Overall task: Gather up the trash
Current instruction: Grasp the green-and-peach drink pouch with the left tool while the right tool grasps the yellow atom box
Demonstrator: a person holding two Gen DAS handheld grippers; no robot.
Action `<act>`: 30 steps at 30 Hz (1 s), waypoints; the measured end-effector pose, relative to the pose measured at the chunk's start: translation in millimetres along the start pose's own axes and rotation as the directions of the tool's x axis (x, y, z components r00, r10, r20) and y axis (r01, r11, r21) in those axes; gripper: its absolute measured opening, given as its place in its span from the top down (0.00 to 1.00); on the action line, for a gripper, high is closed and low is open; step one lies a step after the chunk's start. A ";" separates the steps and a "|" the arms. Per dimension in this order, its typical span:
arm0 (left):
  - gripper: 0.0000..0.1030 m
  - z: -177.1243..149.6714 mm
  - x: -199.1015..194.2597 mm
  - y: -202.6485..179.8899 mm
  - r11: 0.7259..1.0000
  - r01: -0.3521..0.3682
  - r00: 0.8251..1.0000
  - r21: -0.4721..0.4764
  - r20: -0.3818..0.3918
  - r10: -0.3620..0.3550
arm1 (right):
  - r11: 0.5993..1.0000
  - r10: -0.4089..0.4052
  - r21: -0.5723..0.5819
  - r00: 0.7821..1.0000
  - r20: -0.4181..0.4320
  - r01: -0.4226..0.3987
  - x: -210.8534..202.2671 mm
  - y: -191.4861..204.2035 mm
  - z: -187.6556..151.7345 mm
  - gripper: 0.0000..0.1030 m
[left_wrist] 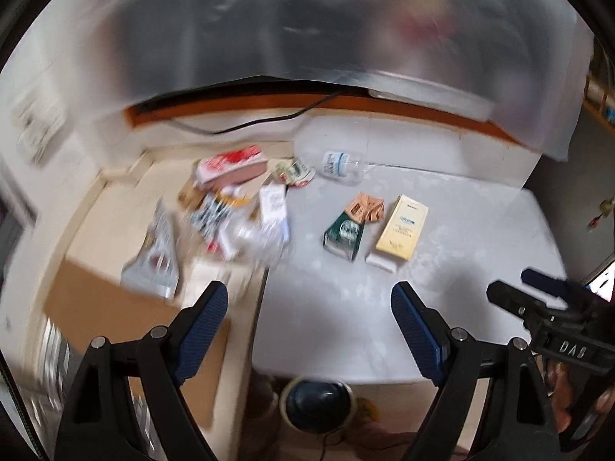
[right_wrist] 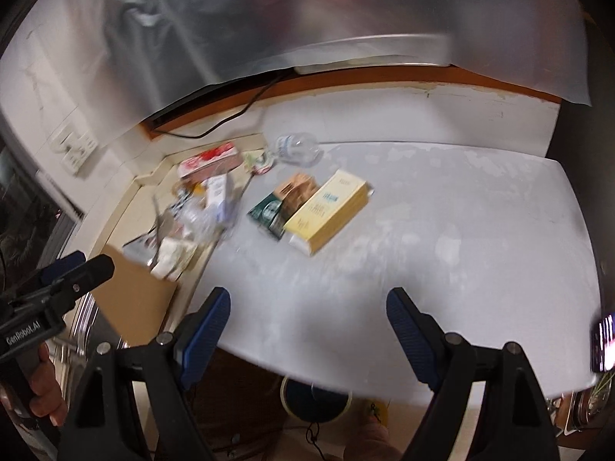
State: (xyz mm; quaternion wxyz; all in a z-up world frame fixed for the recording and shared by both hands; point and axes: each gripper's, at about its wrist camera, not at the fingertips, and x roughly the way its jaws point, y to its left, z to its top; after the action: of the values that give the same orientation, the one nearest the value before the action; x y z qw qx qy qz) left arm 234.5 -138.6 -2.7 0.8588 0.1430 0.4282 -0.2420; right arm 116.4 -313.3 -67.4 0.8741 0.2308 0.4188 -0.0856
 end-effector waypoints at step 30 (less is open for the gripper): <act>0.17 77.5 209.0 -37.6 0.974 0.130 0.950 0.184 -0.304 -0.069 | 0.988 -0.103 0.074 0.931 -0.349 0.137 205.3 -27.1 86.7 0.32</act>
State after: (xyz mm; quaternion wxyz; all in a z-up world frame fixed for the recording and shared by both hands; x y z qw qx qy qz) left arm 373.8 -266.7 -126.5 0.7528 0.2423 0.5316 -0.3033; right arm 297.4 -369.4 -187.8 0.7683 0.2585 0.5737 -0.1174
